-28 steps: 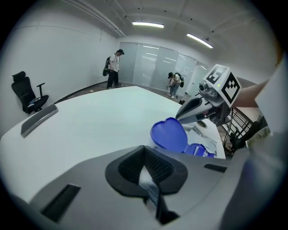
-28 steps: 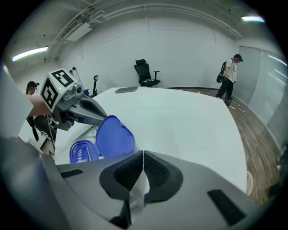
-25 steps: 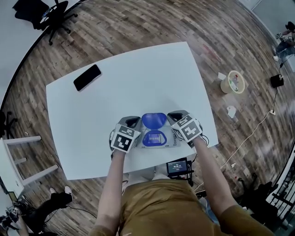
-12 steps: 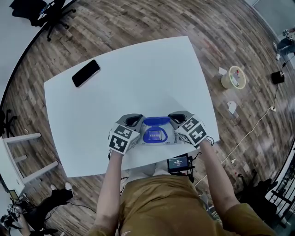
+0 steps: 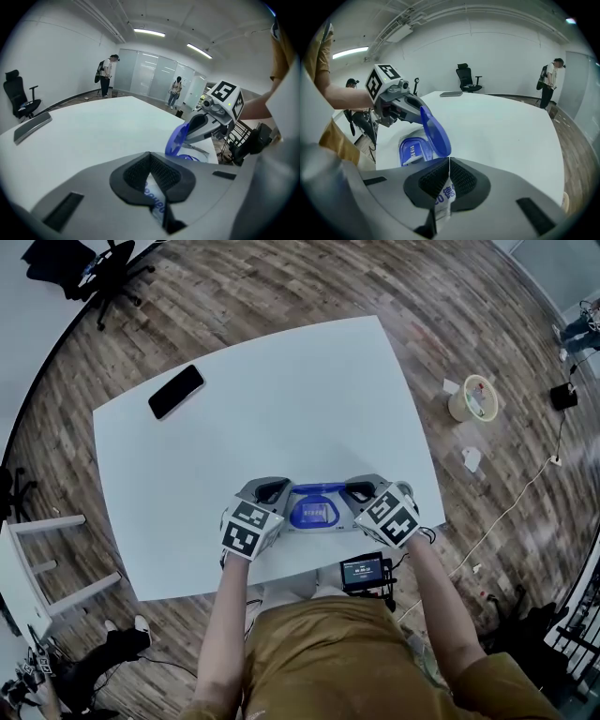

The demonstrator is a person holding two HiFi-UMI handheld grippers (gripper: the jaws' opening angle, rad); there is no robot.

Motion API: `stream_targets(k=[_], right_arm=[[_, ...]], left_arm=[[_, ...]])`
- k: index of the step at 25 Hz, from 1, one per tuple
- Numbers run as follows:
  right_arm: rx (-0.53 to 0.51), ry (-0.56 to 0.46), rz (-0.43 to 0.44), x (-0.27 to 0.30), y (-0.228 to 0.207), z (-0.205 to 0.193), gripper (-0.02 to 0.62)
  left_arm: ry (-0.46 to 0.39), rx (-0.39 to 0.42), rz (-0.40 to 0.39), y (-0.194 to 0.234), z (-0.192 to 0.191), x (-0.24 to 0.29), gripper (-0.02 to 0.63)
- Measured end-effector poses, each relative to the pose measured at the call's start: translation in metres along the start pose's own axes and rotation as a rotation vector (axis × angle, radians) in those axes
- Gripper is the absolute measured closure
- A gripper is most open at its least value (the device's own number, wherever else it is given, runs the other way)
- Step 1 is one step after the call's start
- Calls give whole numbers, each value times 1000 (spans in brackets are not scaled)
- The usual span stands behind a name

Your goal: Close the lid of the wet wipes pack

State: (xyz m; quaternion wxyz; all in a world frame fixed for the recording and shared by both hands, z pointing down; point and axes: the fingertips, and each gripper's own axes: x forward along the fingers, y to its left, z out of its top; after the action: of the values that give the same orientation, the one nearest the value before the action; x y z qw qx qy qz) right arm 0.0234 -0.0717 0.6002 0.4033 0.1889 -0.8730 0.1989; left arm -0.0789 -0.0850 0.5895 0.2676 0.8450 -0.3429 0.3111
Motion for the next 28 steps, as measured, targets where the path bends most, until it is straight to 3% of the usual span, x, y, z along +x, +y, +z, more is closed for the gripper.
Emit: stream_targets(k=[7,20,28], right_arm=[[-5,-21,-9,-2,7,0,584],[-203,73,-27,-6,23,-13,584],[-203,91,-27,-2,34,-21,584]], left_arm=[[-9,12,3,-3,-2,-4,600],[-28,31,-13,-16,-3,-13,600],[-15,64,-15,-24,-8,-18,600]])
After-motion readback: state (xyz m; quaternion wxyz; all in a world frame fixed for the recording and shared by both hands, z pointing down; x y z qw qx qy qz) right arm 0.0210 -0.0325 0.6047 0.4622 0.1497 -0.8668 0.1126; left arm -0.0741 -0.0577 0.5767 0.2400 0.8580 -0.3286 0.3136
